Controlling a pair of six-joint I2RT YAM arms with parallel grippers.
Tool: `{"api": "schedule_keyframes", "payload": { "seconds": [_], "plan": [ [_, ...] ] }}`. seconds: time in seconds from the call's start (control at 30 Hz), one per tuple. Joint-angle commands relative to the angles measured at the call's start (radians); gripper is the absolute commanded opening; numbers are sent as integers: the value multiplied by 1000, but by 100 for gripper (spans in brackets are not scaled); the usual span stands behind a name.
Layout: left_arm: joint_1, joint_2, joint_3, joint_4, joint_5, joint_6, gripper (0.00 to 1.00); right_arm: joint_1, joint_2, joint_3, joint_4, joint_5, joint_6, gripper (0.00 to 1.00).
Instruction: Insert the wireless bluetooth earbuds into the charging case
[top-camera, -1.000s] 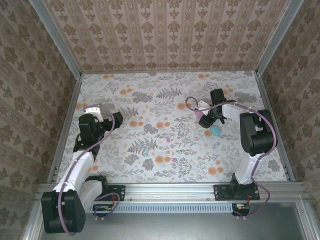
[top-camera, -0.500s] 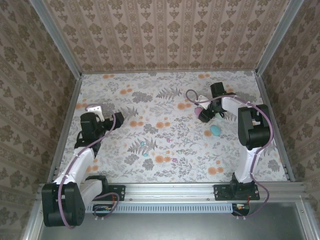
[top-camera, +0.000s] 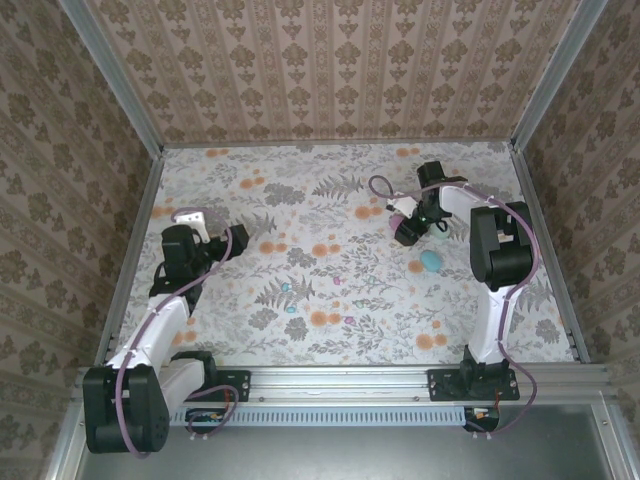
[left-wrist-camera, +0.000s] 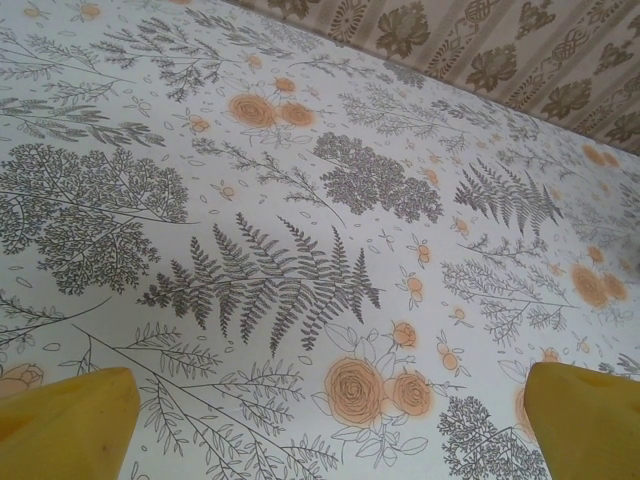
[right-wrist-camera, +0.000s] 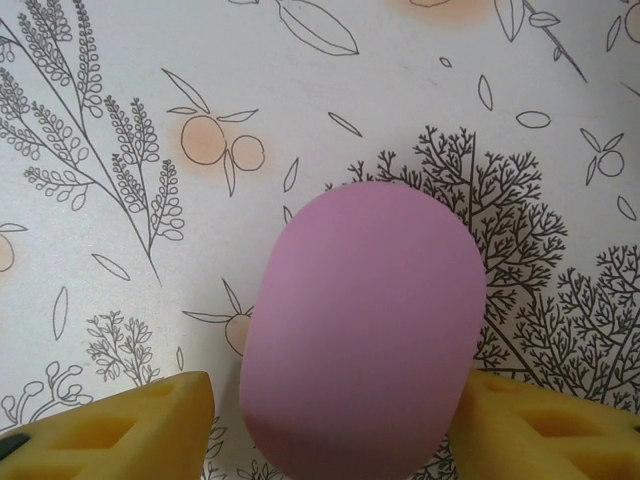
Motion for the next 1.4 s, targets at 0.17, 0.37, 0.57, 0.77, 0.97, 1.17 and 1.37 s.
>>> {"api": "schedule_keyframes", "payload": {
  "seconds": [0.17, 0.37, 0.57, 0.77, 0.97, 1.17, 1.37],
  "plan": [
    [-10, -16, 31, -3, -4, -27, 100, 17, 40, 34, -60, 10, -28, 59],
    [-11, -16, 32, -7, -6, -28, 100, 29, 43, 24, -45, 34, -30, 61],
    [-17, -14, 38, -9, -6, -29, 100, 38, 47, 18, -13, 70, -19, 59],
    [-20, -14, 44, -18, -7, -30, 100, 39, 44, 18, -2, 77, -11, 54],
    [-21, -20, 48, -33, -12, -24, 100, 40, 2, 1, 28, 44, -6, 44],
    [-23, -24, 50, -36, -15, -20, 100, 64, -56, -27, 27, -21, -64, 44],
    [-25, -22, 48, -33, -17, -21, 100, 123, -41, -23, 26, -49, -116, 44]
  ]
}}
